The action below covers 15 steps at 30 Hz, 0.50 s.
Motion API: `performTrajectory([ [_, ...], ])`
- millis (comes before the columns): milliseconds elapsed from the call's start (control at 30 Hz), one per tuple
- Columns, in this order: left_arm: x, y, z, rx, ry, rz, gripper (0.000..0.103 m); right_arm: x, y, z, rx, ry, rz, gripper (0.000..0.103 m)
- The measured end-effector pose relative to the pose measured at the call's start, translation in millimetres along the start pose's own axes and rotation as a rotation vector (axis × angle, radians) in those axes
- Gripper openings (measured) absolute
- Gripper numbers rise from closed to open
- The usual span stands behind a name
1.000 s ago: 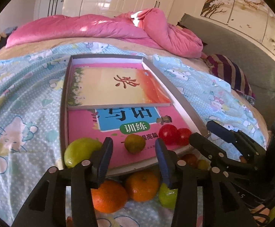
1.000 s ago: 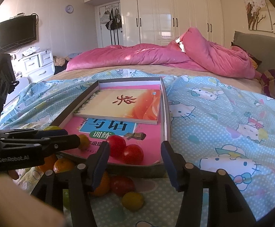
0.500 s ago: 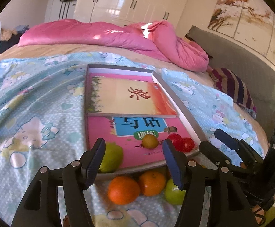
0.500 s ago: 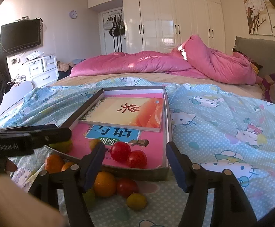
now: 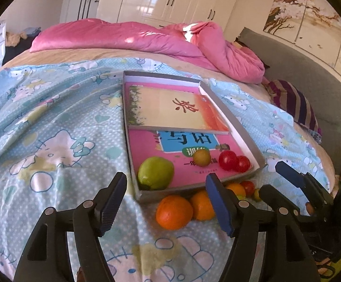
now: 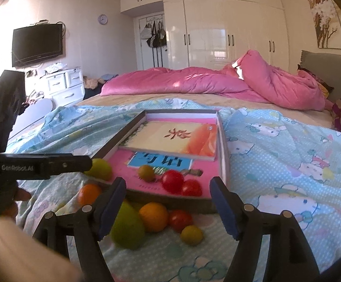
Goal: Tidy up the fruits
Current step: 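Withdraw both open grippers from the box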
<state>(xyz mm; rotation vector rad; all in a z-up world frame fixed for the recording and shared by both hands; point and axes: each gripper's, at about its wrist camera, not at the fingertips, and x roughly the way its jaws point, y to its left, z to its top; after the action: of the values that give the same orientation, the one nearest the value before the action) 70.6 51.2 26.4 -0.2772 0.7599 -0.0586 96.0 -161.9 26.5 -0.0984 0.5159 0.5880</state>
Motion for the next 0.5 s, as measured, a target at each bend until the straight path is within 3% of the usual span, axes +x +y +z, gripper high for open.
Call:
performTrajectory([
  [500,-5.0,1.9,-19.5,0.017,0.043,0.008,0.071,-2.2,18.6,-14.4,-0.018,0.054,0.041,0.073],
])
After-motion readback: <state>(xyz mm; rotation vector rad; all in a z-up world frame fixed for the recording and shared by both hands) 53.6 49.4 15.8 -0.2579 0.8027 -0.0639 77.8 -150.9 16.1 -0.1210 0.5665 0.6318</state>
